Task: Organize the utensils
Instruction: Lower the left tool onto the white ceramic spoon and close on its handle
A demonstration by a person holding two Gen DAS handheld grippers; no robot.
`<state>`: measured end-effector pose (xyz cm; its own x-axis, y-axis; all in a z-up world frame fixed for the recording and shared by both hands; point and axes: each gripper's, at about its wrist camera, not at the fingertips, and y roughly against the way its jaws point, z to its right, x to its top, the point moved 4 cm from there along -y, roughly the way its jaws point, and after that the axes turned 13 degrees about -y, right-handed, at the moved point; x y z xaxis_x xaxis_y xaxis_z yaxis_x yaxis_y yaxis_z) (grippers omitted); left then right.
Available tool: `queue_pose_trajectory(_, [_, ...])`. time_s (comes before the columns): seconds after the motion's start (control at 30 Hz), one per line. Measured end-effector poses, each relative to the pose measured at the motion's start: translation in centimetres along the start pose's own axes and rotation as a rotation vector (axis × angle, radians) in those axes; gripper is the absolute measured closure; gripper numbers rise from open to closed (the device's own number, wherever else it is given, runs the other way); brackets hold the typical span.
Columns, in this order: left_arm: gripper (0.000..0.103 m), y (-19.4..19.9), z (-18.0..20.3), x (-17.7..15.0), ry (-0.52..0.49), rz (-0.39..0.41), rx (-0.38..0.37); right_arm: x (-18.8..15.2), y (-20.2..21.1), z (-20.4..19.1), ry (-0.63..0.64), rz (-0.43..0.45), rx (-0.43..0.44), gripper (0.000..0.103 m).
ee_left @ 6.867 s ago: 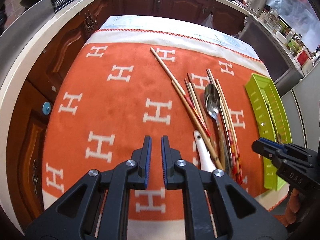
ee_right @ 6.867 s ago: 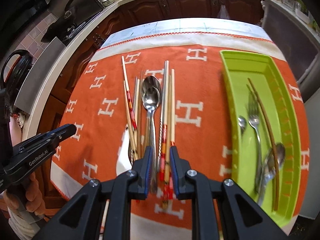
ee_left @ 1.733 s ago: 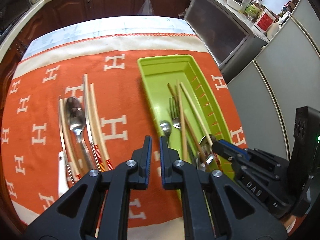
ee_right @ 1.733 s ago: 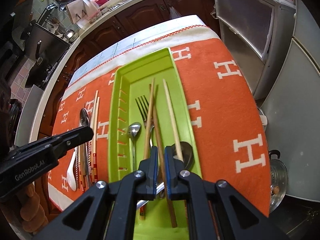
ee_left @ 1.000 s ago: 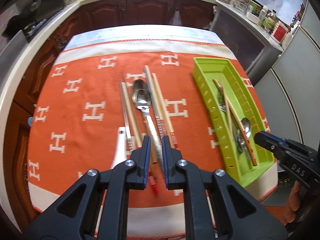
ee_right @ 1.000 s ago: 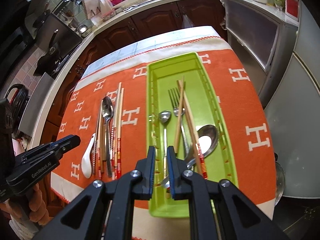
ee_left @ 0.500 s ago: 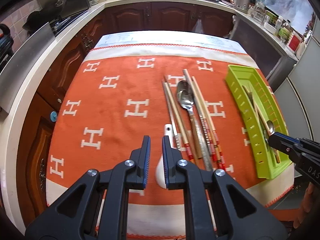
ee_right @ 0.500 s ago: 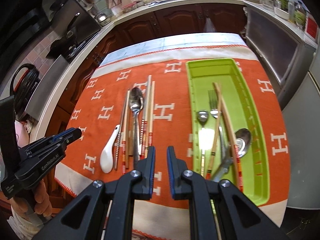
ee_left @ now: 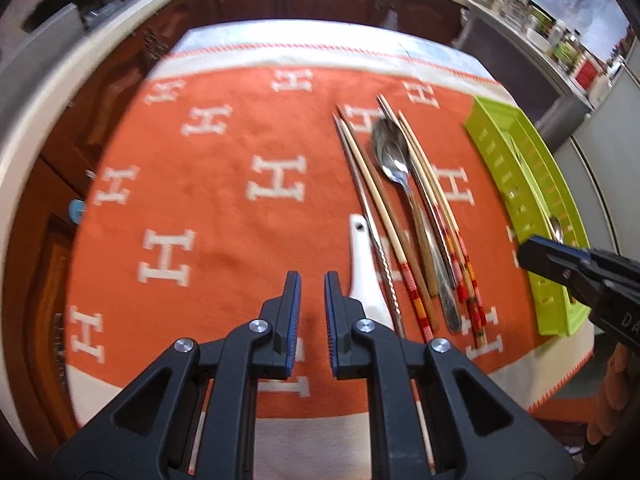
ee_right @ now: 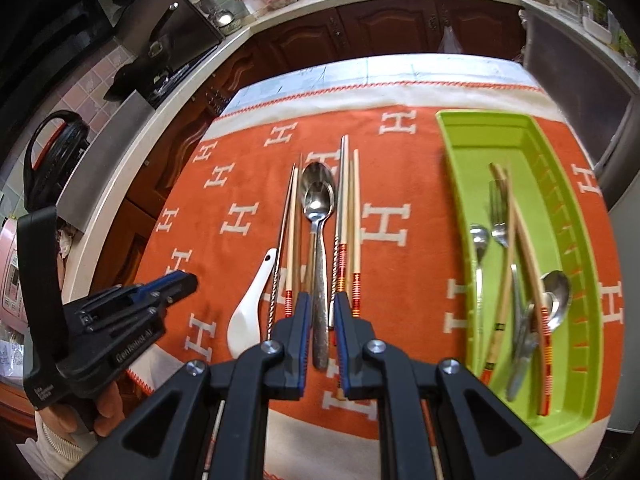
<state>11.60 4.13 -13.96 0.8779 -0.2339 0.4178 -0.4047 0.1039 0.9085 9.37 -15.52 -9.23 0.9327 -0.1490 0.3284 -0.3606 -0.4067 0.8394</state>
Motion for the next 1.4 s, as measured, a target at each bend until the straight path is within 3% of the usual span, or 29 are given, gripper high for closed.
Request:
queue_pose_trajectory(0.17, [0.092, -2.5, 0.4, -0.6, 0.019, -0.045, -0.167, -0.3, -1.7, 0.1, -0.003, -0.032, -0.003, 0.092])
queue_pose_trajectory(0.3, [0.068, -3.1, -0.1, -0.5, 0.056, -0.041, -0.241, -0.2, -2.5, 0.5, -0.011, -0.05, -0.007, 0.092])
queue_pose_trajectory(0.53, [0.068, -3.6, 0.4, -0.4, 0.034, -0.039, -0.318, 0.1, -3.5, 0.8, -0.013, -0.069, -0.009, 0.092])
queue_pose_trajectory(0.93, [0.068, -4.3, 1.8, -1.1, -0.046, -0.015, -0.334, 0.2, -4.5, 1.0, -0.022, -0.082, -0.015, 0.091])
queue_pose_trajectory(1.07, [0.074, -4.4, 2.6, -0.9, -0.088, -0.022, -0.313, 0.2, -4.7, 1.0, -0.018, -0.082, -0.018, 0.091])
queue_pose_trajectory(1.4, [0.078, -3.6, 3.8, -0.4, -0.121, -0.014, -0.257, 0.3, -4.1, 0.7, 0.003, -0.061, -0.018, 0.092])
